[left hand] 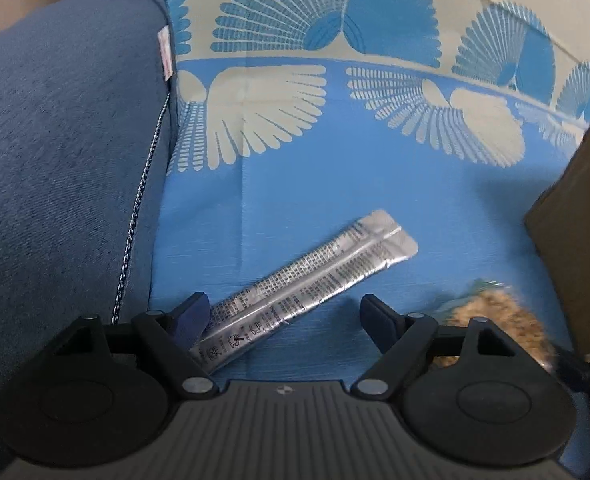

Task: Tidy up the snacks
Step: 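Grasp the nut cake packet with right gripper while left grasps purple stick pack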

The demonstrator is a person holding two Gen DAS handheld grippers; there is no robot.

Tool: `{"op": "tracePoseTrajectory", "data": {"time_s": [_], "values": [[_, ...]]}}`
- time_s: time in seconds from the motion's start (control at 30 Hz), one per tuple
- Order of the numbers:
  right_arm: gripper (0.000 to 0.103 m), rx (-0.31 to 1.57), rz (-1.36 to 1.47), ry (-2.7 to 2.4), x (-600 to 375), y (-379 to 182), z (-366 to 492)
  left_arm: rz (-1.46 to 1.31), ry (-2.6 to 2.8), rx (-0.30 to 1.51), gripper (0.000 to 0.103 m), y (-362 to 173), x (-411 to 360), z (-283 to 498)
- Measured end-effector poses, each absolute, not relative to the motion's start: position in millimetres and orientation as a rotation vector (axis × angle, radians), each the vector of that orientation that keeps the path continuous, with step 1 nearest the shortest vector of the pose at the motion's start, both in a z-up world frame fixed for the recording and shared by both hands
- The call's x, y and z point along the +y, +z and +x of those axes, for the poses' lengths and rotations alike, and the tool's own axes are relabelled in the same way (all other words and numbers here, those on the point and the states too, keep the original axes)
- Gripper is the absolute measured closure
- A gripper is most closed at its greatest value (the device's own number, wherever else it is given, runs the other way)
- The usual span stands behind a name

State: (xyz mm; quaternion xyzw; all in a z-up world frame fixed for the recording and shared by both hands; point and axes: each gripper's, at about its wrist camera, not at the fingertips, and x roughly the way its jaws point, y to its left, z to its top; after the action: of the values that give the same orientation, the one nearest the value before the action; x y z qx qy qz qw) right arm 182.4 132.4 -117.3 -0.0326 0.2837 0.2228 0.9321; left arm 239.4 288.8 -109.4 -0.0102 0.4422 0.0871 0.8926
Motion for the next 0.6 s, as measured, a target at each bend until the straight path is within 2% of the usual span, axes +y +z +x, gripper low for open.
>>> {"op": "tracePoseTrajectory", "data": {"time_s": [0.07, 0.13, 0.17, 0.23, 0.6], "values": [[0.022, 0.578, -0.071, 0.456, 129, -115, 178, 0.017, 0.191, 0.908, 0.032, -109, 286, 238], [0.022, 0.588, -0.072, 0.454, 126, -112, 176, 0.001, 0.199, 0.899, 0.064, -105, 288, 235], [0.022, 0.604, -0.065, 0.460, 124, -112, 176, -0.017, 0.207, 0.899, 0.071, -103, 291, 233], [0.022, 0.635, -0.056, 0.468, 119, -111, 175, -0.045, 0.215, 0.899, 0.093, -99, 295, 228], [0.022, 0.665, -0.149, 0.650, 99, -70, 120, -0.282, 0.200, 0.872, 0.095, -59, 297, 160]]}}
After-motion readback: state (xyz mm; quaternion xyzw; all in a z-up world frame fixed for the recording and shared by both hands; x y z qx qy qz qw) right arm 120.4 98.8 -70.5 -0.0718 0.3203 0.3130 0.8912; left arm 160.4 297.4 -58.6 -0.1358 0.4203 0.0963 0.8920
